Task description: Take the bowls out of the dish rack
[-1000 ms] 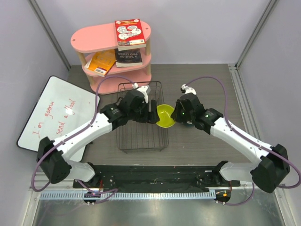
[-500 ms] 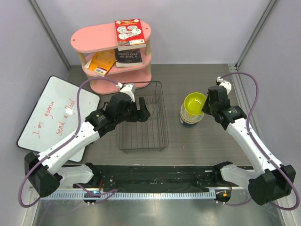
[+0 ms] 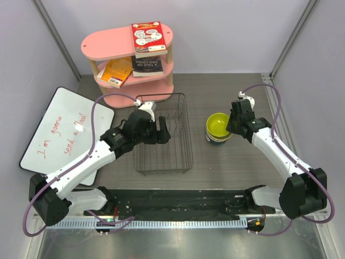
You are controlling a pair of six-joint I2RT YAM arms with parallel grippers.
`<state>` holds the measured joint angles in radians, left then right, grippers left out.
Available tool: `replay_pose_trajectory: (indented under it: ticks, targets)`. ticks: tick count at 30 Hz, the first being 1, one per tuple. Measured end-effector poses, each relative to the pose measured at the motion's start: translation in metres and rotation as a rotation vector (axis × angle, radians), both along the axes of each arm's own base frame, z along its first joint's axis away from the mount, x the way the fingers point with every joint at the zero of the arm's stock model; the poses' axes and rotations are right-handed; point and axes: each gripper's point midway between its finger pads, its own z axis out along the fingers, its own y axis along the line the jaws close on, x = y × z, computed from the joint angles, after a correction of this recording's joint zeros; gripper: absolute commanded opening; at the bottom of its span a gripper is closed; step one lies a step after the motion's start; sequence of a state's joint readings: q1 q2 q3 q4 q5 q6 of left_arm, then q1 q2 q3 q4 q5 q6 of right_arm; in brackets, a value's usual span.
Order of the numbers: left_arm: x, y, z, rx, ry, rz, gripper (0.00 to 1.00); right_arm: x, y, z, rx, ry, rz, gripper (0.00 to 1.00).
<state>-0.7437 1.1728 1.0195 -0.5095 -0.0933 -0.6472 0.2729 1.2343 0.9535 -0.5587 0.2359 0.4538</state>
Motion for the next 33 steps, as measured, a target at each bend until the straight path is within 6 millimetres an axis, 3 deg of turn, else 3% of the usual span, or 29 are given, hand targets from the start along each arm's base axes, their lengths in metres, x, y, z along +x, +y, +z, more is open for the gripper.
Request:
replay_pose_trajectory:
  ticks: [3, 8, 10, 14, 22, 30, 33]
  targets:
    - [-0.001, 0.001, -0.002, 0.004, 0.003, 0.000, 0.79, 0.002, 0.000, -0.009, -0.010, 0.018, 0.005, 0.11]
    - [-0.001, 0.001, -0.002, 0.005, 0.002, -0.002, 0.79, 0.006, 0.000, -0.011, -0.008, 0.015, 0.004, 0.18]
    - [-0.001, 0.001, -0.002, 0.006, 0.002, -0.002, 0.80, 0.006, 0.000, -0.012, -0.008, 0.014, 0.005, 0.43]
    - [-0.001, 0.001, -0.006, 0.011, 0.007, -0.002, 0.79, 0.009, 0.006, -0.010, 0.014, -0.004, 0.022, 0.63]
    - [-0.002, 0.000, -0.006, 0.008, 0.011, -0.009, 0.79, 0.008, 0.006, -0.006, 0.013, -0.019, 0.025, 0.69]
    - [-0.003, -0.001, -0.009, 0.009, 0.020, -0.015, 0.79, 0.004, 0.000, -0.002, -0.008, -0.021, 0.011, 0.69]
    - [-0.003, -0.001, -0.009, 0.009, 0.020, -0.015, 0.79, 0.002, -0.001, -0.004, -0.011, -0.013, 0.012, 0.64]
